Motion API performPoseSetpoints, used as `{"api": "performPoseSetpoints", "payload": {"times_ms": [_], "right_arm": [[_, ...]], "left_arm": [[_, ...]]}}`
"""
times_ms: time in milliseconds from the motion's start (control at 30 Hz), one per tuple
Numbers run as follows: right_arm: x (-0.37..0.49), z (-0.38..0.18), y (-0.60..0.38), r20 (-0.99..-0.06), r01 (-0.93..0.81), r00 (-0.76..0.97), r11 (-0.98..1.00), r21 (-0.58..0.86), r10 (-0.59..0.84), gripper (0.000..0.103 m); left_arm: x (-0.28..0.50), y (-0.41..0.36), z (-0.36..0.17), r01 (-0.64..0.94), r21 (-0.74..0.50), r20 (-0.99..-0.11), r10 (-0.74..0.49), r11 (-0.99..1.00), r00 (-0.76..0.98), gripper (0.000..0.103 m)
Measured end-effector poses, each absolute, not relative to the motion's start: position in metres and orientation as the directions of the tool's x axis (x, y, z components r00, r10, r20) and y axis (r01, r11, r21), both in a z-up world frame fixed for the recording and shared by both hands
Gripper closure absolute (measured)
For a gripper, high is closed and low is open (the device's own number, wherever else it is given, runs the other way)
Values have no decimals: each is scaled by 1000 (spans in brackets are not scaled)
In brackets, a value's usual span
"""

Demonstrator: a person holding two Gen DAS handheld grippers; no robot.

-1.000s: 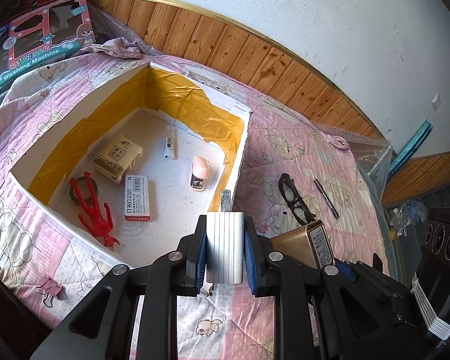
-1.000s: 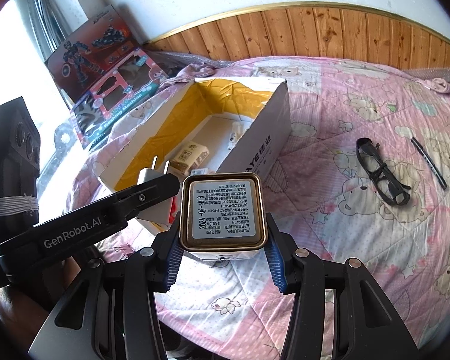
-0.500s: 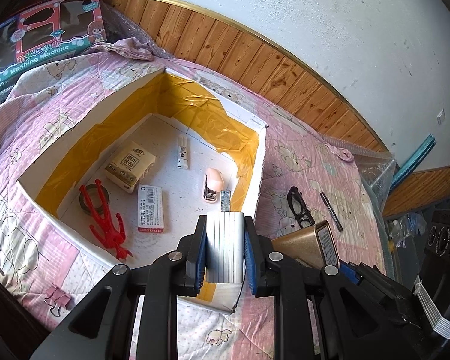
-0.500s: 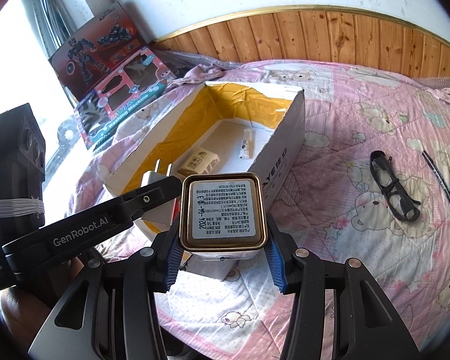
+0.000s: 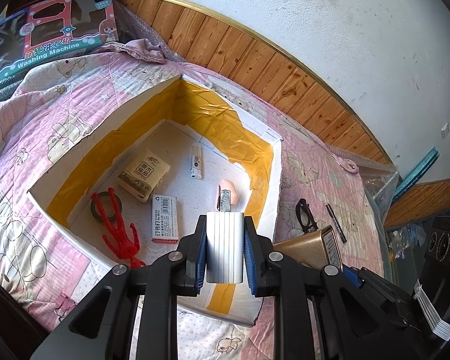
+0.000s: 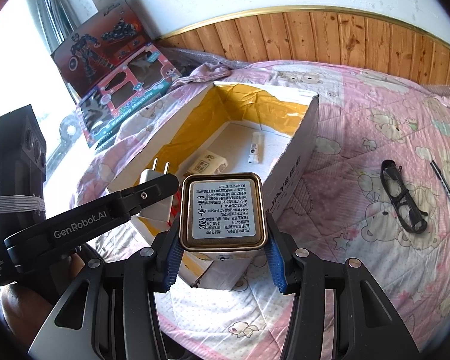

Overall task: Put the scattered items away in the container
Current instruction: 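Carry the charger plug with the left gripper while the right gripper carries the gold tin over the box, then open both grippers to drop the charger plug and gold tin into the box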

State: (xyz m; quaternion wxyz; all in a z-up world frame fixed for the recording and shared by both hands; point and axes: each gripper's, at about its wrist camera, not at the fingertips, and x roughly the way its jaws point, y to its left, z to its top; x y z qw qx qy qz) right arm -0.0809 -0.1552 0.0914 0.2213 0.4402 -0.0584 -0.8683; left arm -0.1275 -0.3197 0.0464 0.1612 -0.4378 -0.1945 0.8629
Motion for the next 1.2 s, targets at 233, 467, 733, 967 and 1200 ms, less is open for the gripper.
{"api": "performPoseSetpoints", "payload": {"times_ms": [233,467,733,967,1200], "right_arm": [[-88,92,-168,-741,353,-507,-891,286,-439,52],[-95,96,-180,-742,374,-505,-887,271,-441,52],[-106,99,-191,-742,391,-506,-883,258,-441,52],[-116,98,-203,-748,406,-501,-881,242,-436,52],[-125,91,-212,-757,413,-489,-880,237,-433,52]], "left_arm": [[-134,-329,44,-92,-480,-694,442,-872,-569,80],[-143,-341,48,-80,-482,-685,433,-872,-586,80],[-156,-353,55,-72,-482,-675,422,-873,-606,81],[-173,-358,63,-76,-482,-666,421,-873,-615,81],[-194,-350,66,-109,-473,-667,436,-874,-604,81]]}}
